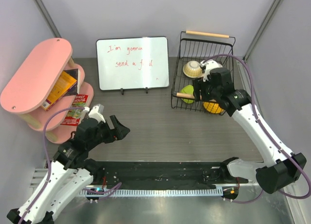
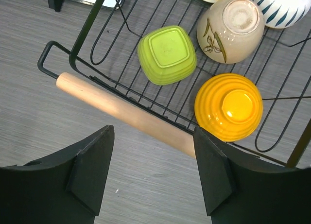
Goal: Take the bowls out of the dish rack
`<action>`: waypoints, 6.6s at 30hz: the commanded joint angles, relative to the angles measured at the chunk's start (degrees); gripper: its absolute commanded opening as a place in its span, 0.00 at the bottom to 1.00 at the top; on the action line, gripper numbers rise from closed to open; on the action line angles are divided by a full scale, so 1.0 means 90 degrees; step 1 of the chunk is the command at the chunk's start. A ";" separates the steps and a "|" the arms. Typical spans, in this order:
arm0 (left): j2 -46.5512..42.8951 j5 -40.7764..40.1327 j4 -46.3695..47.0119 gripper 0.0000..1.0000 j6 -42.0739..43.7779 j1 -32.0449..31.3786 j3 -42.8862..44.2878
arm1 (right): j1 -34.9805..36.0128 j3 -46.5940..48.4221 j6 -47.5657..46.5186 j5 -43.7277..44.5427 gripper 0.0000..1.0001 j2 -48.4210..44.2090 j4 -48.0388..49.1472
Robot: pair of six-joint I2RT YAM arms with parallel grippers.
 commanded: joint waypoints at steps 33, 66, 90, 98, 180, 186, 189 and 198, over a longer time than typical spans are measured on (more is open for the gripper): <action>0.0137 0.0136 0.0464 0.88 0.0207 0.0022 -0.0042 | 0.0463 0.0377 -0.1579 -0.0269 0.85 0.1255 -0.0133; -0.0009 0.0116 0.0474 0.88 0.0178 0.0022 -0.0081 | 0.1166 -0.0590 0.0763 -0.0728 0.21 0.0512 -0.0798; -0.0126 0.0009 0.0425 0.88 0.0178 0.0022 -0.0022 | 0.3041 -0.0639 0.4406 0.1195 0.01 0.1177 0.0111; -0.0371 -0.1160 -0.0287 0.89 0.0070 0.0022 0.0533 | 0.3744 0.0005 0.5402 0.1820 0.01 0.1770 0.0325; -0.1445 -0.2803 -0.1128 0.95 -0.0008 0.0013 0.0906 | 0.2133 0.1236 0.3461 0.0629 0.68 0.2523 0.0785; -0.1513 -0.2377 -0.0962 0.95 0.0177 0.0013 0.0877 | 0.2231 0.1004 0.3410 0.0804 0.70 0.2721 0.0658; -0.1251 -0.1820 -0.0698 0.94 0.0440 0.0013 0.1012 | 0.2221 0.0342 0.3605 0.0941 0.70 0.2262 0.0765; 0.1773 -0.0413 0.0403 0.92 0.1086 0.0013 0.2594 | 0.2211 -0.1233 0.4279 0.1400 0.70 0.0309 0.0951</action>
